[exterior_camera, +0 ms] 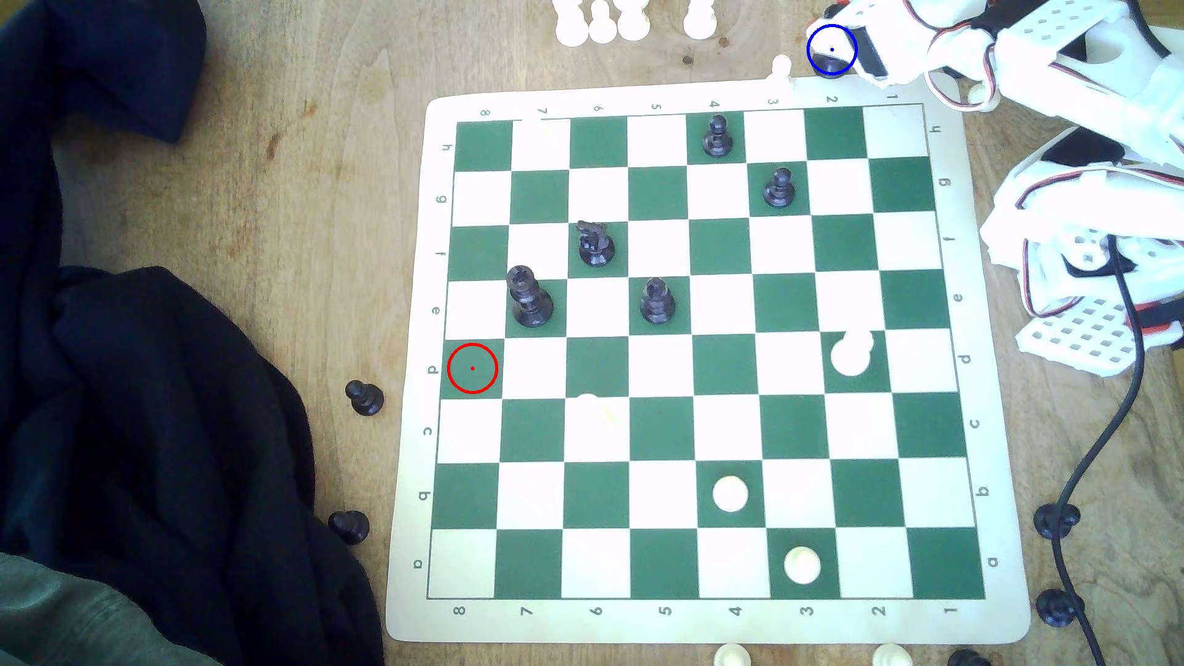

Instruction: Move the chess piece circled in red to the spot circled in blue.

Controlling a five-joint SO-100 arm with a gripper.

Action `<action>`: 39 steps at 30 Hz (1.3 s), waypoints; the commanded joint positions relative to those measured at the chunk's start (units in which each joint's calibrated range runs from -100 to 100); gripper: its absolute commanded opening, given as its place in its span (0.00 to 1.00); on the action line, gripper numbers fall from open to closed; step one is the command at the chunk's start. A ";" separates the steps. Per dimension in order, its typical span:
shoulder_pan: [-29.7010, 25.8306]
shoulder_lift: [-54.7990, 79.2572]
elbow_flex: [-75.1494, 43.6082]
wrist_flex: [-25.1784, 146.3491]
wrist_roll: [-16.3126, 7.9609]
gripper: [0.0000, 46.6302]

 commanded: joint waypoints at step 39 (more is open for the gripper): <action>-12.19 -18.03 -30.25 53.57 1.56 0.19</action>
